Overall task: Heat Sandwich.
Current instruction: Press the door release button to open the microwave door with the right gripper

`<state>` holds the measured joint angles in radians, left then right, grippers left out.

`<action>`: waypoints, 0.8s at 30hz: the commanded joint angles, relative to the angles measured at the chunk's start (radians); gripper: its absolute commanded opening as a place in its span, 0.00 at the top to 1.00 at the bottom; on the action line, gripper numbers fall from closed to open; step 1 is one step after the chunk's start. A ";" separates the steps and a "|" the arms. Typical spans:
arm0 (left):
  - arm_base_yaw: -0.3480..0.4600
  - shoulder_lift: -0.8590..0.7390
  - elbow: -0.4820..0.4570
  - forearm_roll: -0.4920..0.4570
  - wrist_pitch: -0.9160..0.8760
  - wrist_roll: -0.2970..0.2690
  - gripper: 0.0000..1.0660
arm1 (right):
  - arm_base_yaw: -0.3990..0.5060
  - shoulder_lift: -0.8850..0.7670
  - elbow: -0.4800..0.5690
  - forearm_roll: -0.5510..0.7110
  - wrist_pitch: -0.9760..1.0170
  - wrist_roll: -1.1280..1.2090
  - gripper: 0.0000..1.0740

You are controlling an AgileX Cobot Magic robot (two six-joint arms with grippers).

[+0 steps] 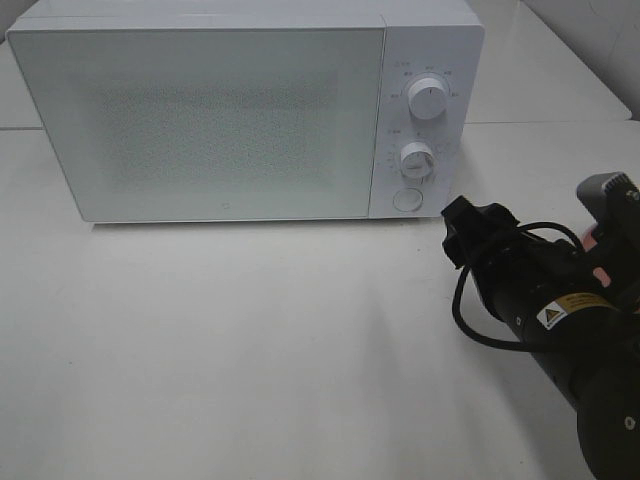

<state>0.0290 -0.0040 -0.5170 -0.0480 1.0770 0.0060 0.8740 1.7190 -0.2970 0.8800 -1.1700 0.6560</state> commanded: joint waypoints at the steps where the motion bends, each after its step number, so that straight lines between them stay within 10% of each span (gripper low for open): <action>1: 0.003 -0.020 0.001 -0.005 -0.011 -0.006 0.08 | 0.006 0.002 0.000 -0.006 -0.011 0.164 0.38; 15: 0.003 -0.020 0.001 -0.005 -0.011 -0.006 0.08 | 0.006 0.002 0.000 -0.005 -0.004 0.658 0.54; 24: 0.003 -0.020 0.001 -0.005 -0.011 -0.006 0.08 | 0.000 0.002 0.000 -0.006 0.044 0.687 0.95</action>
<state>0.0290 -0.0040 -0.5170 -0.0480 1.0770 0.0060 0.8740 1.7190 -0.2970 0.8830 -1.1390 1.3400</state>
